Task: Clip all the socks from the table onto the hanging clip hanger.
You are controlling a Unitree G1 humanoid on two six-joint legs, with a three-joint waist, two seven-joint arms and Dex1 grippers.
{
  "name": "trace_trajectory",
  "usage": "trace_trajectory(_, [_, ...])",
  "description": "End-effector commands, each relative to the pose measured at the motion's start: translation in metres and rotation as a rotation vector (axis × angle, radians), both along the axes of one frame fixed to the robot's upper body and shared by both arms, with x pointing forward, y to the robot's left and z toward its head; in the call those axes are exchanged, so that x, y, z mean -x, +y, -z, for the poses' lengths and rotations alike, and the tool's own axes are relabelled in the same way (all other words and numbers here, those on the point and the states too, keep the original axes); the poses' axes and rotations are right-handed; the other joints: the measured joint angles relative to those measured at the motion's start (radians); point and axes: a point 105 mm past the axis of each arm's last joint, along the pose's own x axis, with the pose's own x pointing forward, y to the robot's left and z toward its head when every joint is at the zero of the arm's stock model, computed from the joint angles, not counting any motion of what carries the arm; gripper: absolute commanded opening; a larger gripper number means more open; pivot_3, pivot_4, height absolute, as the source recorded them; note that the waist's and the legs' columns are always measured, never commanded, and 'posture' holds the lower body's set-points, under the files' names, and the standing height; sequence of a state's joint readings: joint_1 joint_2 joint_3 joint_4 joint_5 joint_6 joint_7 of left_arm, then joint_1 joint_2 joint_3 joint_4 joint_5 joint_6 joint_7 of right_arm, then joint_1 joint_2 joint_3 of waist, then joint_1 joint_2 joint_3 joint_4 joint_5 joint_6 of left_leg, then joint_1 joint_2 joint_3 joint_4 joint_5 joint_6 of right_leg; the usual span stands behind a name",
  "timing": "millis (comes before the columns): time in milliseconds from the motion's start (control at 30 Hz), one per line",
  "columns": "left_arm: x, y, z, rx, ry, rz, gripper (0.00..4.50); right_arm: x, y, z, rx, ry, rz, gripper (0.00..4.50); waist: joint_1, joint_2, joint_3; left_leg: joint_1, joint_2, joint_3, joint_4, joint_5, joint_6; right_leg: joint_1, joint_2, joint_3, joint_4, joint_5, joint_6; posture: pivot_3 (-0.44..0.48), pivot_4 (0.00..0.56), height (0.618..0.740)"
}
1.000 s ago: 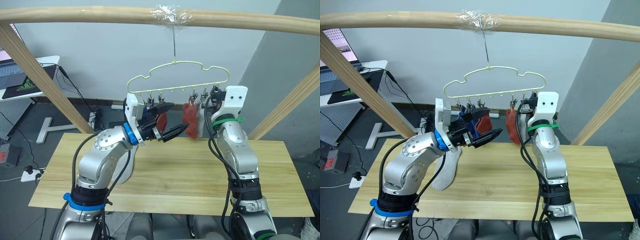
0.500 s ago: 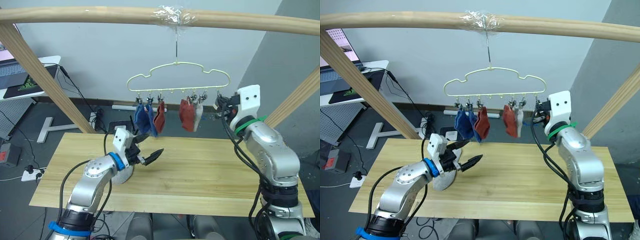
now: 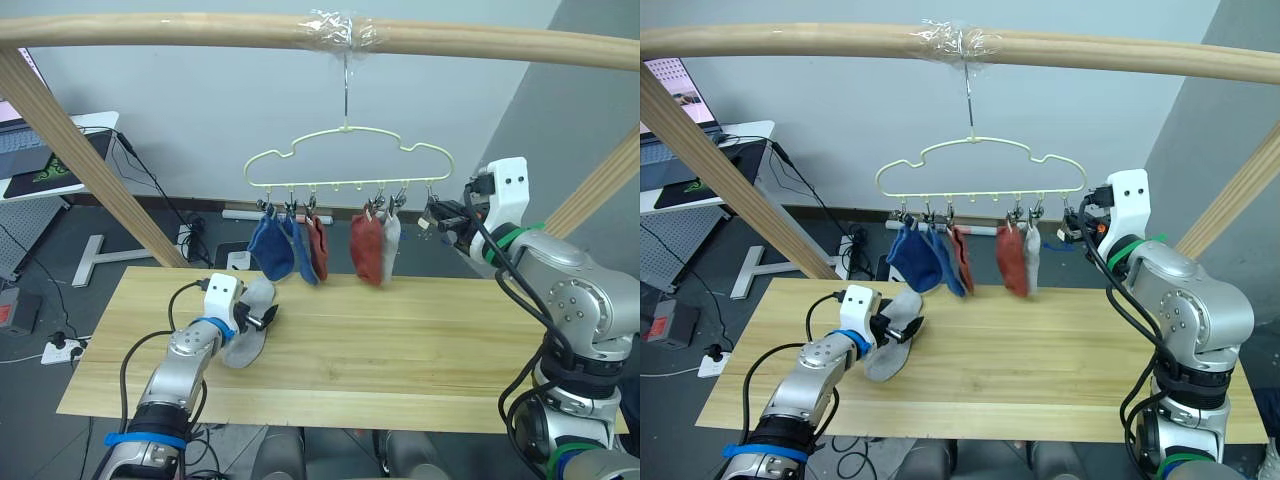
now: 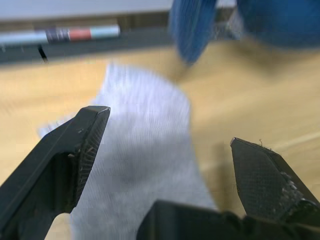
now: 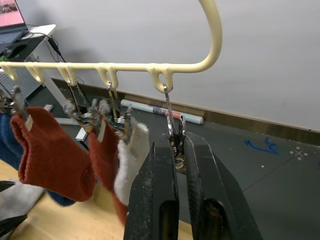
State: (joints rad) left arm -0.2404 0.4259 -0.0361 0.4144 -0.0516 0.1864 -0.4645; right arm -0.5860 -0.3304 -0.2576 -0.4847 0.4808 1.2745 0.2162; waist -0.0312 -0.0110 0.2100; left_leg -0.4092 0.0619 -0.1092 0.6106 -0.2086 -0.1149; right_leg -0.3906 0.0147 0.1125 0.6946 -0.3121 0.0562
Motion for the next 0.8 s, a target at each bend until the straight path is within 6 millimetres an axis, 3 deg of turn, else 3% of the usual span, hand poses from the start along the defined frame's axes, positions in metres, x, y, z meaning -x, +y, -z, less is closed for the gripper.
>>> trace_trajectory(33, [-0.007, 0.008, 0.002, -0.034, 0.003, -0.043, 4.5, 0.001, -0.002, -0.012, -0.013, -0.037, 0.003, 0.01, 0.001, 0.0, 0.0, 0.0, 0.0, 0.0, 0.0, 0.0, 0.0, 0.0, 0.0, 0.0, 0.0, 0.0, 0.0, 0.056, 0.169, 0.74])
trace_trajectory(167, [0.008, 0.01, 0.029, 0.041, 0.185, -0.078, 4.5, 0.001, -0.002, -0.012, -0.006, -0.035, 0.0, 0.01, 0.0, 0.0, 0.0, 0.0, 0.0, 0.0, 0.0, 0.0, 0.0, 0.0, 0.0, 0.0, 0.0, 0.0, 0.0, 0.056, 0.169, 0.74])
trace_trajectory(267, [0.013, 0.005, 0.031, 0.092, 0.204, -0.056, 3.91, 0.0, -0.002, -0.013, -0.012, -0.033, 0.0, 0.0, -0.001, 0.001, -0.001, 0.001, 0.0, 0.0, 0.0, 0.0, 0.0, 0.0, 0.0, 0.0, 0.0, 0.0, 0.0, 0.049, 0.176, 0.74])
trace_trajectory(567, [0.02, -0.023, 0.022, 0.166, 0.19, 0.061, 1.25, -0.004, -0.007, -0.02, -0.053, -0.009, 0.002, 0.0, 0.0, 0.002, -0.001, 0.002, 0.0, 0.001, 0.0, 0.0, 0.0, 0.001, 0.0, 0.001, 0.0, 0.0, 0.0, 0.043, 0.184, 0.74])
trace_trajectory(700, [0.021, -0.067, -0.001, 0.247, 0.093, 0.23, 0.15, -0.006, -0.007, -0.021, -0.129, 0.032, 0.002, 0.0, -0.002, 0.002, -0.001, 0.002, 0.0, 0.001, 0.0, 0.0, 0.0, 0.001, 0.0, 0.001, 0.0, 0.0, 0.0, 0.044, 0.189, 0.74])
trace_trajectory(800, [0.022, -0.105, -0.024, 0.334, 0.02, 0.327, 0.06, -0.007, -0.008, -0.025, -0.158, 0.053, 0.008, 0.0, 0.001, 0.001, 0.0, 0.001, 0.0, 0.001, 0.0, 0.0, 0.0, 0.001, 0.0, 0.001, -0.001, 0.0, 0.0, 0.037, 0.192, 0.74])
